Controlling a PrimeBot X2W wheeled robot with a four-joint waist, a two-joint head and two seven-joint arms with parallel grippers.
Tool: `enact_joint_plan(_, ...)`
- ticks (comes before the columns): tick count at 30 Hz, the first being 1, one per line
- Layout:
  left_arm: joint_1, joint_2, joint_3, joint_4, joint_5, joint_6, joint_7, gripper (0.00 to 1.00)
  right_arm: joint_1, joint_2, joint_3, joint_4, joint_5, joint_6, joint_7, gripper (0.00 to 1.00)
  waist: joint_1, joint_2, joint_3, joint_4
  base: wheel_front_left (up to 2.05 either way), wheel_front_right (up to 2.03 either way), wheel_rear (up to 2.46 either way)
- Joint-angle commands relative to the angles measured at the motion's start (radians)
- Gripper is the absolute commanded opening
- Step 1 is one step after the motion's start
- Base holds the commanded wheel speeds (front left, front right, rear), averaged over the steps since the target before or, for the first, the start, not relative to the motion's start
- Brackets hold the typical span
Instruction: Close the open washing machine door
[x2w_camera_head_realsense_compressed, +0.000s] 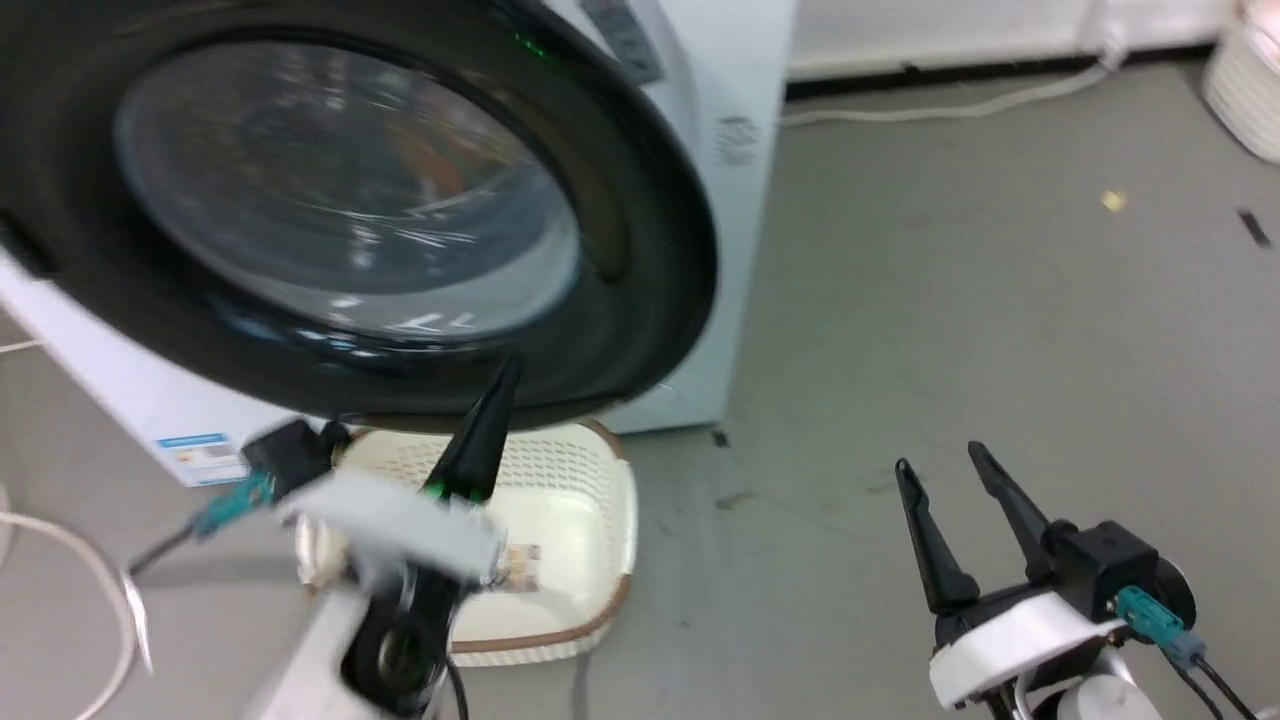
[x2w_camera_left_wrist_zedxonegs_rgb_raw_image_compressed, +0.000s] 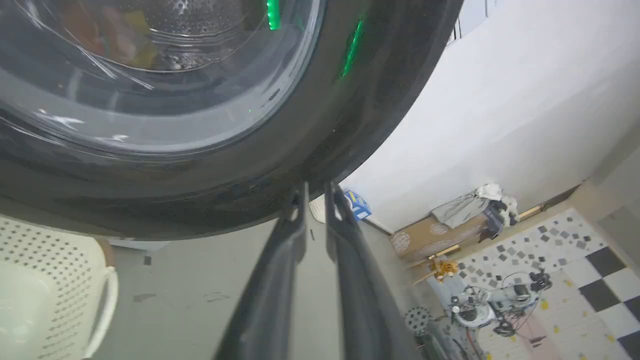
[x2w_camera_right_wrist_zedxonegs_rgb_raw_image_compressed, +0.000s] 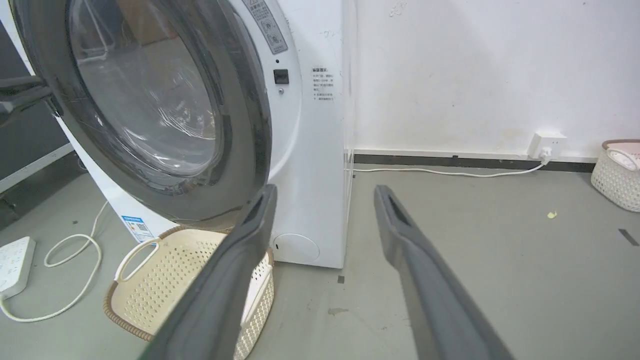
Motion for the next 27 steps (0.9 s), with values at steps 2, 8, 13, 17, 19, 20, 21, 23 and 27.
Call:
enact_joint_plan(2, 0.065, 0.097, -0.085, 0.003, 0.185, -0.005, -0.130, 1.00, 0.031, 0.002, -0.007, -0.019, -0.006, 0.001, -0.005, 1.00, 0.0002, -0.0001, -0.071, 0.092, 0.00, 0.00, 0.00)
enact_joint_plan(8, 0.131, 0.145, 0.015, 0.032, 0.578, 0.022, -0.179, 1.00, 0.065, 0.002, -0.025, -0.053, -0.007, 0.001, -0.005, 1.00, 0.0002, -0.0001, -0.108, 0.175, 0.00, 0.00, 0.00)
enact_joint_plan(13, 0.217, 0.084, 0.155, -0.055, 0.808, 0.042, -0.179, 1.00, 0.077, 0.002, -0.026, -0.068, -0.007, 0.001, -0.005, 1.00, 0.0002, -0.0001, -0.116, 0.209, 0.00, 0.00, 0.00)
enact_joint_plan(17, 0.295, 0.017, 0.239, -0.128, 0.977, 0.052, -0.180, 1.00, 0.090, 0.002, -0.031, -0.076, -0.005, 0.001, -0.005, 1.00, 0.0002, -0.0001, -0.123, 0.235, 0.00, 0.00, 0.00)
enact_joint_plan(19, 0.326, -0.014, 0.266, -0.140, 1.024, 0.048, -0.180, 1.00, 0.096, 0.002, -0.029, -0.077, -0.002, 0.001, -0.005, 1.00, 0.0002, -0.0001, -0.124, 0.245, 0.00, 0.00, 0.00)
enact_joint_plan(20, 0.339, -0.021, 0.268, -0.142, 1.056, 0.045, -0.180, 1.00, 0.099, 0.002, -0.028, -0.077, -0.001, 0.001, -0.005, 1.00, 0.0002, -0.0001, -0.124, 0.249, 0.00, 0.00, 0.00)
enact_joint_plan(21, 0.350, -0.025, 0.266, -0.143, 1.087, 0.042, -0.180, 1.00, 0.102, 0.002, -0.027, -0.076, 0.001, 0.001, -0.005, 1.00, 0.0002, -0.0001, -0.125, 0.253, 0.00, 0.00, 0.00)
enact_joint_plan(23, 0.367, -0.037, 0.264, -0.143, 1.136, 0.038, -0.180, 1.00, 0.107, 0.002, -0.022, -0.070, 0.004, 0.001, -0.005, 1.00, 0.0002, -0.0001, -0.126, 0.260, 0.00, 0.00, 0.00)
enact_joint_plan(27, 0.394, -0.049, 0.258, -0.139, 1.213, 0.034, -0.180, 1.00, 0.109, 0.002, -0.012, -0.049, 0.006, 0.001, -0.005, 1.00, 0.0002, -0.0001, -0.126, 0.269, 0.00, 0.00, 0.00)
